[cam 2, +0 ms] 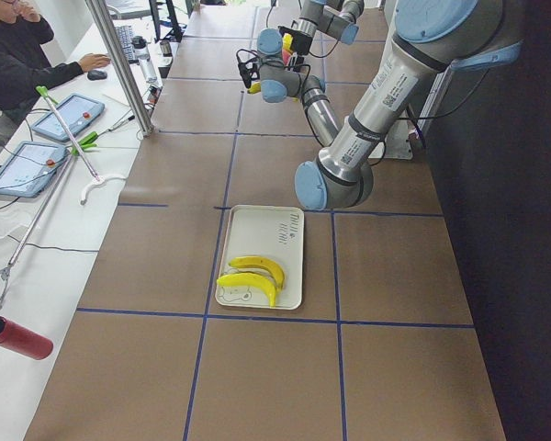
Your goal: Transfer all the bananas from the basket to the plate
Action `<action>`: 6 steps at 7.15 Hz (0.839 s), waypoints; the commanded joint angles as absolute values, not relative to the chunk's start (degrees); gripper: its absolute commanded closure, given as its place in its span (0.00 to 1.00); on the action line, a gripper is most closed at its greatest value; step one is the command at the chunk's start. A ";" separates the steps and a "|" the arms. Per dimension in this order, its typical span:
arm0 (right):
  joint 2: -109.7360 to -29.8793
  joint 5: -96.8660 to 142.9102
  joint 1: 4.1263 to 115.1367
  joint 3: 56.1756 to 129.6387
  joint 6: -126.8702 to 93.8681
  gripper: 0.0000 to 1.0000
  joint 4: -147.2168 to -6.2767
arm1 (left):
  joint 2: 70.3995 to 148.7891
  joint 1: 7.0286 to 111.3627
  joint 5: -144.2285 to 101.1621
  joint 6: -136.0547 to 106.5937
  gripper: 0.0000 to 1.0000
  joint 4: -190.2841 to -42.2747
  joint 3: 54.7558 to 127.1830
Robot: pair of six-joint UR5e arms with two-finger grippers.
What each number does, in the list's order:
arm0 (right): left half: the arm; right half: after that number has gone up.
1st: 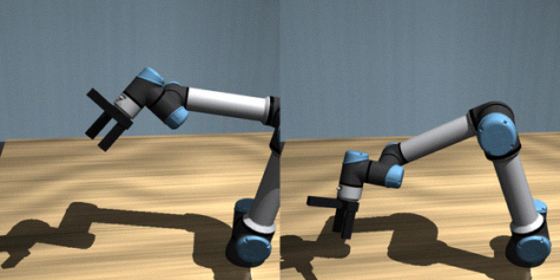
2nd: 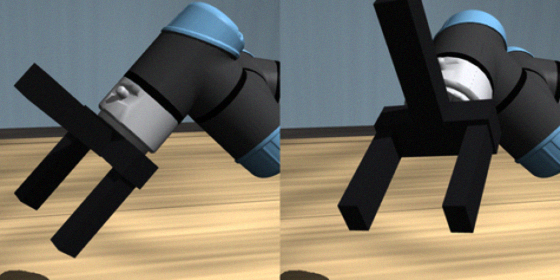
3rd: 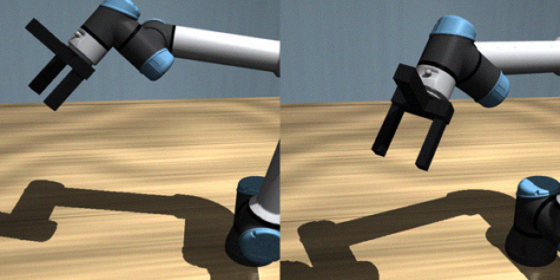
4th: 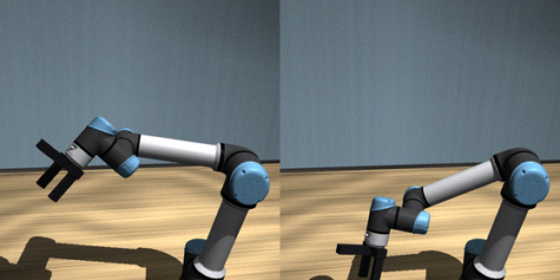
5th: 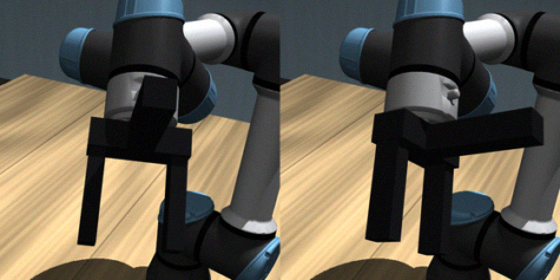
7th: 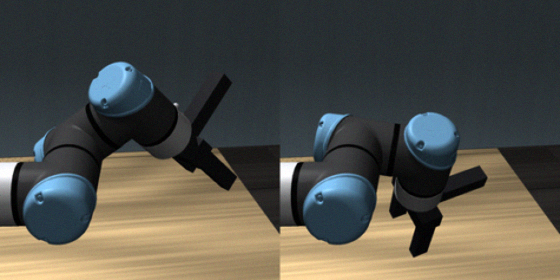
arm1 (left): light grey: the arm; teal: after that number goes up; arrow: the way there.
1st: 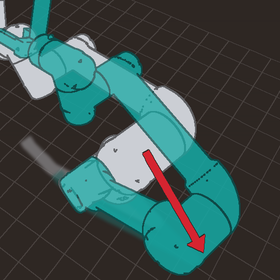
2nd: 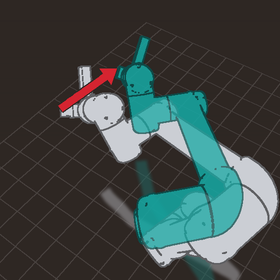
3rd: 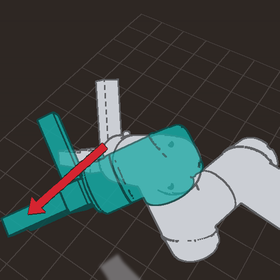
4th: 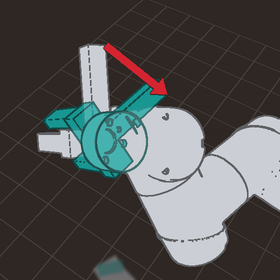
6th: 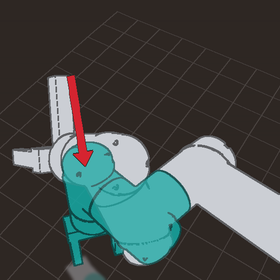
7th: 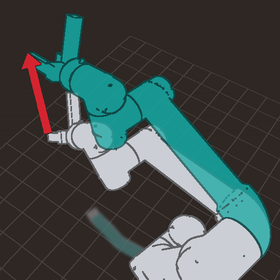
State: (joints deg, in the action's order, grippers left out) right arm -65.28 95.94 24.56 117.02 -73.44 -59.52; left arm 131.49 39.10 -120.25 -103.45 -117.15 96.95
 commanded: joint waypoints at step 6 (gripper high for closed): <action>-69.26 96.33 24.87 122.17 -73.74 0.00 -59.59 | 109.56 54.65 -125.87 -67.47 1.00 -106.09 98.70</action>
